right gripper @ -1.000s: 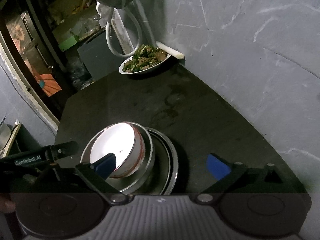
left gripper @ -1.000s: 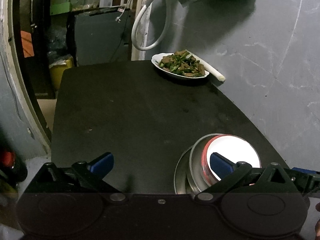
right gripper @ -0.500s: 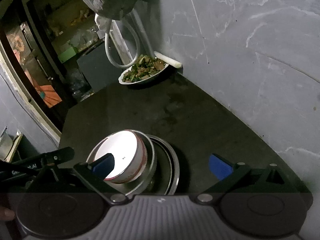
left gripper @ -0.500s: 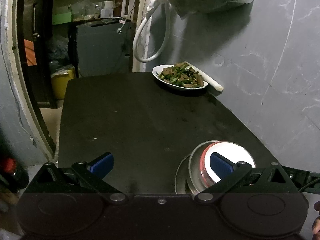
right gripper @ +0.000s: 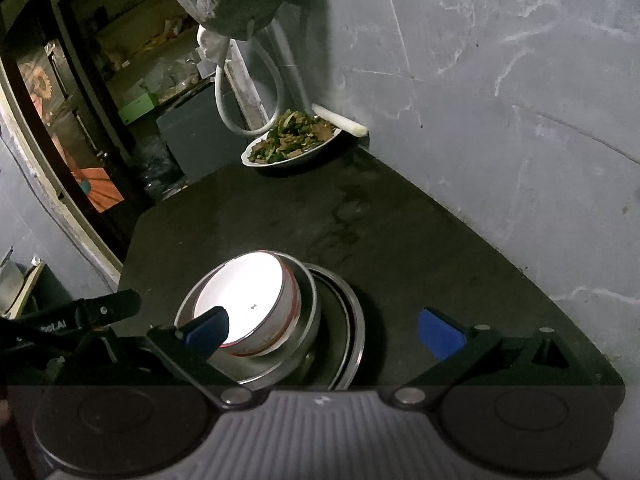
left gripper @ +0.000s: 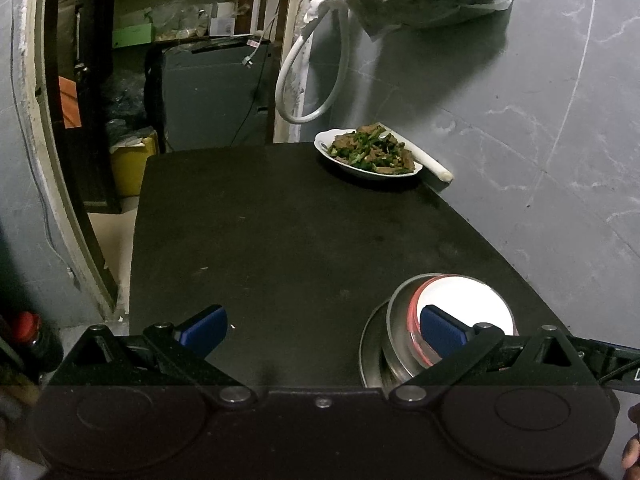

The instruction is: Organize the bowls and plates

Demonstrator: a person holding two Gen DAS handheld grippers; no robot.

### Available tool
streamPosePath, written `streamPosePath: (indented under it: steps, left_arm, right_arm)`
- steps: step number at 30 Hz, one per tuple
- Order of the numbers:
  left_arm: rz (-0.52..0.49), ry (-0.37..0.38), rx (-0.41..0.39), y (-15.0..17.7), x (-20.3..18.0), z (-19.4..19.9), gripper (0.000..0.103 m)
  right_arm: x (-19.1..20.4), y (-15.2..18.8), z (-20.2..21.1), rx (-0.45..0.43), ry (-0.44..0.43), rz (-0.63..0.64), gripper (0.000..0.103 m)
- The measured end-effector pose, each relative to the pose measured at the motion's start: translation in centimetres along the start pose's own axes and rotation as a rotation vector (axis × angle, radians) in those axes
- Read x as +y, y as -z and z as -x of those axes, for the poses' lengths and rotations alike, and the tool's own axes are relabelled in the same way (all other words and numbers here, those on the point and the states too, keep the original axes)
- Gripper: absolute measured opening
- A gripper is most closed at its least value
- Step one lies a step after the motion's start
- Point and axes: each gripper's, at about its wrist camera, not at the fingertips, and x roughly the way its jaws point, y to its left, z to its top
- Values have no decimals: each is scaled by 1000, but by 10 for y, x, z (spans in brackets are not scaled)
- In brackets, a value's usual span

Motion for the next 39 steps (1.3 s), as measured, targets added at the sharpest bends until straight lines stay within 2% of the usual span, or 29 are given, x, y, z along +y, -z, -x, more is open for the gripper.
streamPosePath:
  steps: [9, 21, 32, 39]
  left_arm:
    - [-5, 21, -12, 1, 3, 5, 102]
    - [-32, 108, -50, 0, 20, 26, 102]
    - [-81, 166, -118, 8, 43, 69, 102]
    - [-73, 182, -154, 29, 69, 102, 102]
  right_arm:
    - [6, 3, 7, -16, 24, 20, 103]
    - [28, 10, 39, -98, 91, 12, 103]
    - [66, 36, 79, -194, 136, -14, 103]
    - [91, 58, 98, -240, 148, -19, 103]
